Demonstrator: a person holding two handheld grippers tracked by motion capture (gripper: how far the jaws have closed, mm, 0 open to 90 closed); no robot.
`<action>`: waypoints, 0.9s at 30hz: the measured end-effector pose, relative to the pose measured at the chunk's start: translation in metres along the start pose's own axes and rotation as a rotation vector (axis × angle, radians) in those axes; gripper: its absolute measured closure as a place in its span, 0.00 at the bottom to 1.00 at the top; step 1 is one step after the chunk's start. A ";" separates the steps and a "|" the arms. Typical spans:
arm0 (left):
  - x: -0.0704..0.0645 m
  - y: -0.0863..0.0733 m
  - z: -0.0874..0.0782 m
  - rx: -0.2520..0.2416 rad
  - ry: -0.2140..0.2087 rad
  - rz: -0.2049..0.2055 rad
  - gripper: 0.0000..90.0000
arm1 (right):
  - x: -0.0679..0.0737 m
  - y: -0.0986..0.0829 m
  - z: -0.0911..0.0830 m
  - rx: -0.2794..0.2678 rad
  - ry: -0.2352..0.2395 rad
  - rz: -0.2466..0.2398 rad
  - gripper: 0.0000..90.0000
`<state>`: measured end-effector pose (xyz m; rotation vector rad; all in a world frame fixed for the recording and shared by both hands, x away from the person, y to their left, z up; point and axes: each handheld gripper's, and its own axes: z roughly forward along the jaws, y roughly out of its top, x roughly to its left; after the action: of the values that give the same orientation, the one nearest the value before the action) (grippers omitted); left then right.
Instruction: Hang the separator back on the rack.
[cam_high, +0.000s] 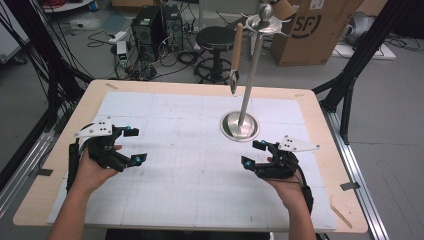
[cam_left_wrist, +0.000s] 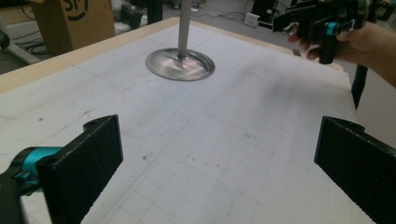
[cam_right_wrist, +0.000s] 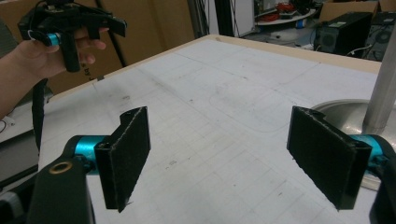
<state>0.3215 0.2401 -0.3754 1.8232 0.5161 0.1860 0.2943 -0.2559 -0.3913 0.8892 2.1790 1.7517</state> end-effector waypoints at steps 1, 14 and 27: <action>0.001 -0.002 0.000 0.000 0.005 -0.004 0.02 | 0.000 0.000 0.000 0.001 -0.002 -0.001 0.22; 0.002 -0.001 -0.010 -0.050 0.003 -0.009 0.02 | 0.001 -0.001 0.003 0.022 -0.006 -0.011 0.22; 0.002 -0.002 -0.012 -0.051 -0.002 -0.009 0.02 | 0.002 -0.001 0.004 0.030 -0.003 -0.018 0.21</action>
<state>0.3187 0.2521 -0.3733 1.7706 0.5139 0.1895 0.2947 -0.2515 -0.3934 0.8757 2.2099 1.7137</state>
